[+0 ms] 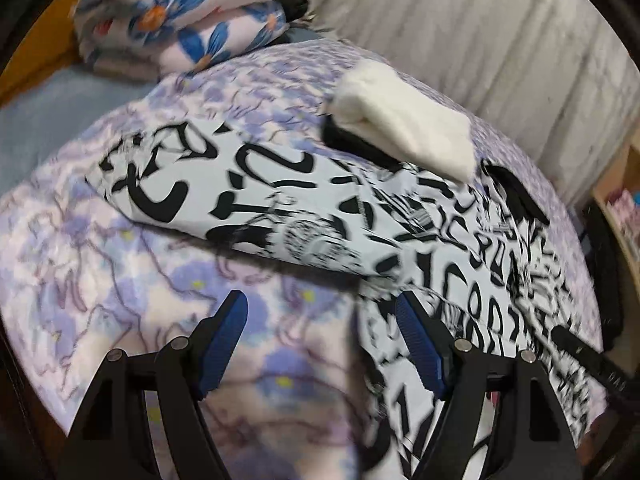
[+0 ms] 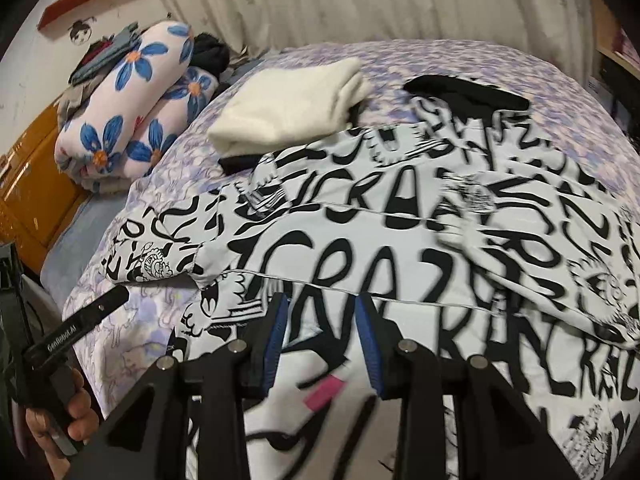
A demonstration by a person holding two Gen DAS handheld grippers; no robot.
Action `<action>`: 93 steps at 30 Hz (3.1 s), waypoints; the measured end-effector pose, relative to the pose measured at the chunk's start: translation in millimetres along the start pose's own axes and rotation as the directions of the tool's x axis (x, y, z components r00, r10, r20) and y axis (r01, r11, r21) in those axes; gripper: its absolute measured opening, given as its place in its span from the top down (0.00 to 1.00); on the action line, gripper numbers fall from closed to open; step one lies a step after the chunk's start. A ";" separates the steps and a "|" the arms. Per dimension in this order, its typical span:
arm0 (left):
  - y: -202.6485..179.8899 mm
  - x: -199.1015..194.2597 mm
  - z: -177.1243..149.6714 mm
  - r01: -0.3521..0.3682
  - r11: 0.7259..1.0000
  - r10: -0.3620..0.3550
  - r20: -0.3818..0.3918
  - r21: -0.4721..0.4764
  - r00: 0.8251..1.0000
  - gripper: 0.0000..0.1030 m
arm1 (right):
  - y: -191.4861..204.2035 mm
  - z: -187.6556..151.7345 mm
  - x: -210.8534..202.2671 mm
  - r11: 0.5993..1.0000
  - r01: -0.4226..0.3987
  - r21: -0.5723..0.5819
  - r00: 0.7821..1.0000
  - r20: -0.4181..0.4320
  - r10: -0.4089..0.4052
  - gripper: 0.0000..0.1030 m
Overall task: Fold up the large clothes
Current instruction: 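Move the left gripper to the other sleeve and grasp its cuff, then carry the sleeve across the jacket front and open the left gripper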
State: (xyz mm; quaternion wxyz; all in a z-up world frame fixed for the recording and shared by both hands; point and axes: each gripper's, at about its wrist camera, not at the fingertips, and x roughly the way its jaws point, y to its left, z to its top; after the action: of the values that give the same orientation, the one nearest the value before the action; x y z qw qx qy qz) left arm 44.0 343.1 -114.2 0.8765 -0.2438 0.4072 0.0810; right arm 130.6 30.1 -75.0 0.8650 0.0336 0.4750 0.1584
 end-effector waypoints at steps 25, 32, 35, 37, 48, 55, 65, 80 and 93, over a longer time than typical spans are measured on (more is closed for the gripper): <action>165.4 89.3 72.0 -0.050 0.921 0.064 0.023 -0.387 0.998 0.73 | 57.6 5.6 99.1 0.998 -0.019 -0.063 0.992 -0.123 0.012 0.66; 136.1 62.1 80.6 -0.124 0.960 0.149 0.084 -0.252 0.985 0.95 | 42.1 7.5 100.5 1.000 -0.003 -0.023 0.992 -0.124 0.000 0.66; 94.8 33.8 86.0 -0.158 0.980 0.175 0.151 -0.119 0.973 0.96 | 31.6 8.9 95.4 1.000 0.001 0.004 0.994 -0.111 -0.001 0.66; 61.9 12.5 88.4 -0.163 0.986 0.166 0.199 -0.031 0.966 0.96 | 22.9 9.6 90.4 1.000 -0.001 0.026 0.995 -0.101 0.004 0.66; -155.8 -32.4 48.6 -0.016 0.919 -0.085 0.240 0.393 0.967 0.96 | -58.6 3.8 30.3 0.985 -0.006 0.174 1.000 -0.002 0.006 0.66; -261.1 17.7 -25.9 0.053 0.832 -0.109 0.068 0.553 0.992 0.96 | -142.0 -18.0 -7.5 0.954 0.066 0.292 0.997 0.029 -0.078 0.66; -284.0 76.4 -103.0 0.130 0.797 -0.029 -0.178 0.590 0.984 0.49 | -204.6 -56.8 -16.4 0.924 0.063 0.377 0.998 -0.007 -0.066 0.66; -240.9 -1.7 -67.0 0.054 0.877 -0.044 -0.033 0.478 0.999 0.21 | -165.0 -39.5 -29.4 0.965 -0.076 0.251 0.997 0.053 0.064 0.43; -149.3 8.4 -56.5 -0.148 0.937 0.167 -0.033 0.317 0.985 0.21 | -70.8 -9.4 1.5 0.989 -0.149 0.010 0.989 -0.018 0.149 0.43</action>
State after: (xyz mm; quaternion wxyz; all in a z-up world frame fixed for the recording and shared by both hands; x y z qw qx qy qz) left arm 62.3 185.2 -97.7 0.8822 -0.0707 0.4589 0.0779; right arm 140.7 -37.3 -96.1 0.8461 0.0712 0.4799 0.2208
